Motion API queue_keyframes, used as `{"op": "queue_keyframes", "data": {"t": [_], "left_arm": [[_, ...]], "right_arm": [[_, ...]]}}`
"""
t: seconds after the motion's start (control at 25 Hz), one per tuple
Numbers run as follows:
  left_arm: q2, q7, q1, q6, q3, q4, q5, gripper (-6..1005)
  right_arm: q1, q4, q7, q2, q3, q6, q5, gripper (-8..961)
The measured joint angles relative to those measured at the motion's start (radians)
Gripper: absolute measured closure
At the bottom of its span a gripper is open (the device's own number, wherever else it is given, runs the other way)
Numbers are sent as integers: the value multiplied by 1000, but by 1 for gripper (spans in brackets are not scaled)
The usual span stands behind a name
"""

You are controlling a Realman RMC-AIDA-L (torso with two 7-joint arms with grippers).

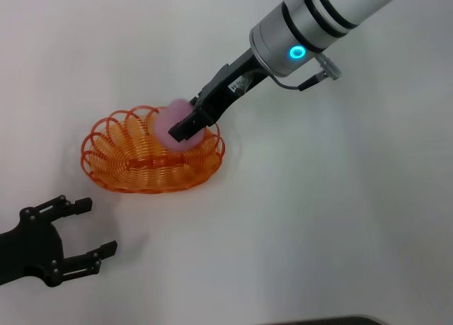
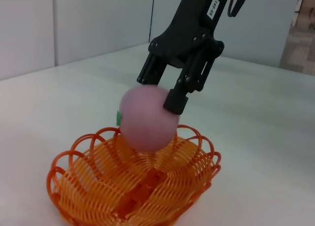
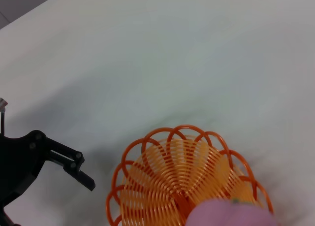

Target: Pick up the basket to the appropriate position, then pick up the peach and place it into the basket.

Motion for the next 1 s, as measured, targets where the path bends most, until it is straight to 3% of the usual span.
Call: {"op": "queue_keyframes", "data": {"t": [0.24,0.52,0.68,1.0], "left_arm": [[0,0,0,0,-10,-2,0,157],[1,0,0,2,-25,-4,0,157],[1,0,0,2,-24,-5,0,157],[2,-1,3,2,-26,-5,0,158]], "right_arm": [[-10,-1,-40,-3,5,-5,29,143],[-81,-51,-109,-9,63,-24,64,74],[-152,-95,-200,-11,169,-100,73,34],[-318,-115,-419,-17,395,-253,132,43]]}}
